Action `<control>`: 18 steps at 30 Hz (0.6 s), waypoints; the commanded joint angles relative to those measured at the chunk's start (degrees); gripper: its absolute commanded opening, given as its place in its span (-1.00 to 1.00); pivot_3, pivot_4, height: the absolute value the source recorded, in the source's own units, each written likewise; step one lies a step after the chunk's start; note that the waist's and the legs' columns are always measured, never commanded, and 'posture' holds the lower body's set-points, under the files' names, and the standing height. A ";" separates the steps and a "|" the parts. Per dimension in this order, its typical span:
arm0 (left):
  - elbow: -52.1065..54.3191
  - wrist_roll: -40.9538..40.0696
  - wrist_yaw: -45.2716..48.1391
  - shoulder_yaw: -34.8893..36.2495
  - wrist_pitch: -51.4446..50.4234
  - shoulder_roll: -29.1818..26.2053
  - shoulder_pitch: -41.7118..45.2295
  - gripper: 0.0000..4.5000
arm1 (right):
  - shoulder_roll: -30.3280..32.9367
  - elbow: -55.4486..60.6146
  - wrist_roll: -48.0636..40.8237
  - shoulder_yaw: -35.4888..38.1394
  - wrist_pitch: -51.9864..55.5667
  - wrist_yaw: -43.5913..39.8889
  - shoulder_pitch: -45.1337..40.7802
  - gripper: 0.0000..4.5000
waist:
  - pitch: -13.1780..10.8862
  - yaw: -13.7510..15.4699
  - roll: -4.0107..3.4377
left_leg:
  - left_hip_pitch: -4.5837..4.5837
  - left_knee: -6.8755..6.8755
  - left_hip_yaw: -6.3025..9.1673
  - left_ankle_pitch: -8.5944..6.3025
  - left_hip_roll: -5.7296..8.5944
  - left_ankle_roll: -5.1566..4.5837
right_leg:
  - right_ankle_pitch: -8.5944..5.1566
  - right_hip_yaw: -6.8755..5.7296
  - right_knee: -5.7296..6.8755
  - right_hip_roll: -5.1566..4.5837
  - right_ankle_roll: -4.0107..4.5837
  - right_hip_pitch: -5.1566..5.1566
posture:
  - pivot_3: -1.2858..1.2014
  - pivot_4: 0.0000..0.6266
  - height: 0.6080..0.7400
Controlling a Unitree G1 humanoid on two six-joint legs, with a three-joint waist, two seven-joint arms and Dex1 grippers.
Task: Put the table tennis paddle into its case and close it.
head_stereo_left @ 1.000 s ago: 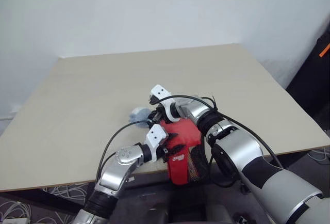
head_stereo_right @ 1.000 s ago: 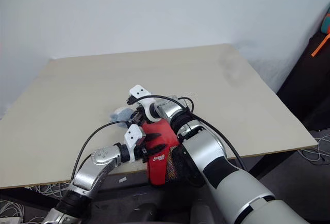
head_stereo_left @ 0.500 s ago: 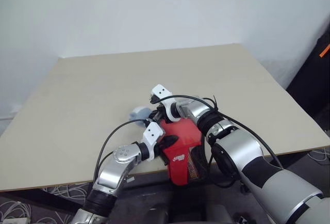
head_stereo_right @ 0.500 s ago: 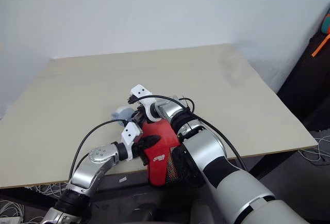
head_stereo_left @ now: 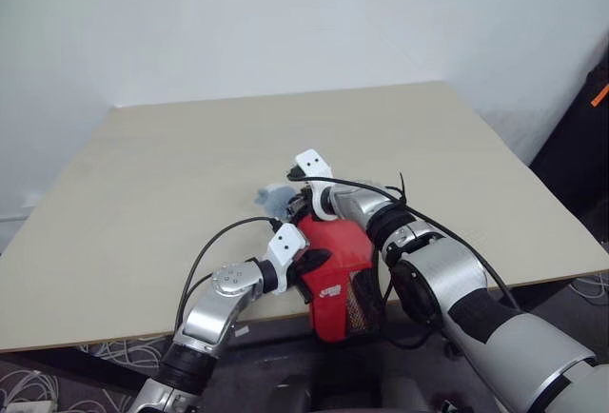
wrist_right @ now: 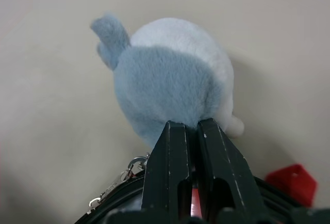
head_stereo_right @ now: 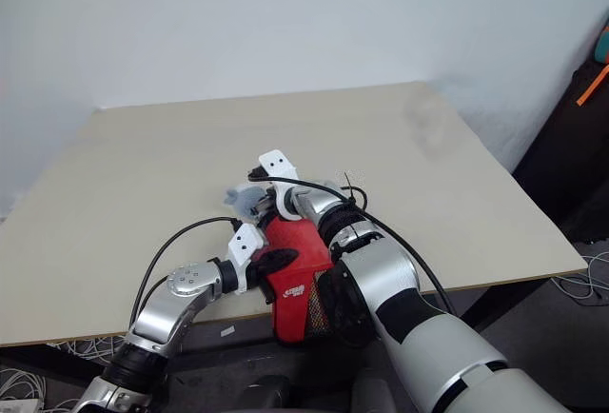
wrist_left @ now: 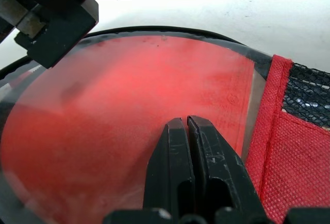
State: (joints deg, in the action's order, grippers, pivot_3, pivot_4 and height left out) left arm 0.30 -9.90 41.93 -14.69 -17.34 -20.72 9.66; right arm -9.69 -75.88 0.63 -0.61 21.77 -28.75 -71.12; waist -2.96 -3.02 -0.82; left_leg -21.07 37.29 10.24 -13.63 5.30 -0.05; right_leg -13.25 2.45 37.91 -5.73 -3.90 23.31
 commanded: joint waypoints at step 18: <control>-4.27 2.02 0.38 -1.98 -2.69 0.10 0.07 -0.98 | 4.87 1.26 -1.13 6.96 -2.32 21.11 -1.37 -1.00 | 0.12 0.03 -0.06 | 0.04 0.00 -0.01 0.02 0.06 -0.03 | -0.01 -0.02 -0.01 -0.03 0.00 -0.10 | 0.03 -1.00 0.36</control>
State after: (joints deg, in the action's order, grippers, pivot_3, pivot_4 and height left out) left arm -1.07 -9.76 42.44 -14.83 -17.48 -20.42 10.64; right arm -6.87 -76.48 -0.53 5.74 20.81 -9.30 -71.11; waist -2.84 -2.99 -0.88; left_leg -21.02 37.29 10.22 -13.61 5.36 -0.07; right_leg -13.26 2.43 37.90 -5.77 -3.90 23.20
